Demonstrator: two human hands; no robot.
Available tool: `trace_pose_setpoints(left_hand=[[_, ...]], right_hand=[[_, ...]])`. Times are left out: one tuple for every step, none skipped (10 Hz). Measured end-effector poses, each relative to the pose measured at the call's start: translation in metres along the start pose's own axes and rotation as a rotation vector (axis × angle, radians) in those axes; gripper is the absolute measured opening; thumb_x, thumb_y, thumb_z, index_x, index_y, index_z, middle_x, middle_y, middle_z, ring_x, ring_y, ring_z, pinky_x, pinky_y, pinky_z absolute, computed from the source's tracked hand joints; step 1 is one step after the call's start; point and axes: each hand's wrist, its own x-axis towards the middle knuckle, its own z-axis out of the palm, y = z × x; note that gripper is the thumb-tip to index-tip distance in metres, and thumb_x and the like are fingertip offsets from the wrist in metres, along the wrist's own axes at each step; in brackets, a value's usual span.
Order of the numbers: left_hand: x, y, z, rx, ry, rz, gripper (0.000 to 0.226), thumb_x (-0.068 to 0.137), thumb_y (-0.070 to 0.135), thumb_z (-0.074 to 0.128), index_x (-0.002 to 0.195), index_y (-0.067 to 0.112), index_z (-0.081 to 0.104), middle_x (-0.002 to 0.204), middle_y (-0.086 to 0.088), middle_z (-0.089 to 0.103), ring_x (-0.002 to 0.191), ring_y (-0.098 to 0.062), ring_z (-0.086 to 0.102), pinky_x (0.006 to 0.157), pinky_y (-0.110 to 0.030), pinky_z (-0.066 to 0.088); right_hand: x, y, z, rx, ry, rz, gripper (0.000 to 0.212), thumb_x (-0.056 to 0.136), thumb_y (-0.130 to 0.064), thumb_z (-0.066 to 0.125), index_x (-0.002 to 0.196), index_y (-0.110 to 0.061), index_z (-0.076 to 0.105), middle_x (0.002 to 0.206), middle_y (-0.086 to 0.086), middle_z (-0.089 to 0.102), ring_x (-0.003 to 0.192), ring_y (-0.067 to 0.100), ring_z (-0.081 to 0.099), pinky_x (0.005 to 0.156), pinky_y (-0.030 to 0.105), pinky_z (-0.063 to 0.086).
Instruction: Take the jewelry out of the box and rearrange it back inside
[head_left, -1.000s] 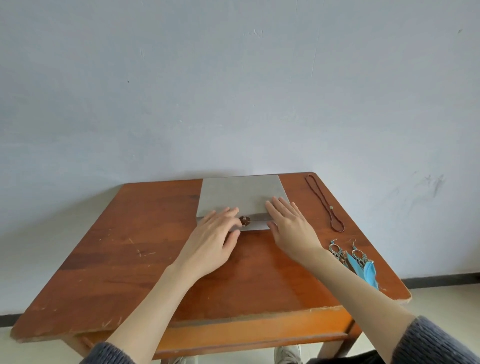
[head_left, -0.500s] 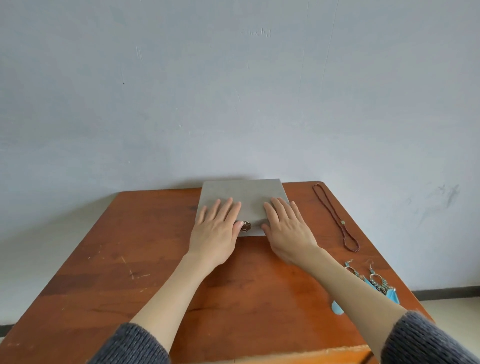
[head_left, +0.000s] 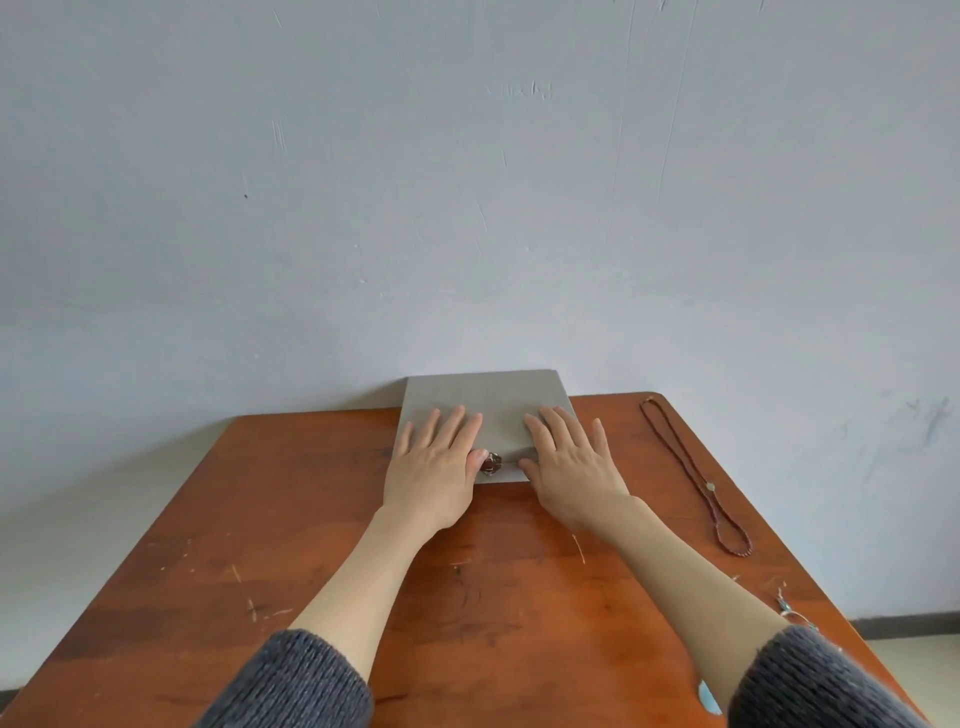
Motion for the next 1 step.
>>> trace_pose_setpoints(left_hand=[[-0.0008, 0.0024, -0.0030, -0.041, -0.053, -0.011, 0.051, 0.100, 0.041, 0.014, 0.149, 0.026, 0.004, 0.158, 0.005, 0.002, 0.145, -0.020, -0.002, 0.117, -0.041, 0.000]], right_hand=[[0.0046, 0.0041, -0.0168, 0.171, -0.097, 0.077, 0.056, 0.097, -0.048, 0.025, 0.146, -0.021, 0.020, 0.158, -0.001, 0.006, 0.146, 0.018, -0.004, 0.113, 0.060, -0.006]])
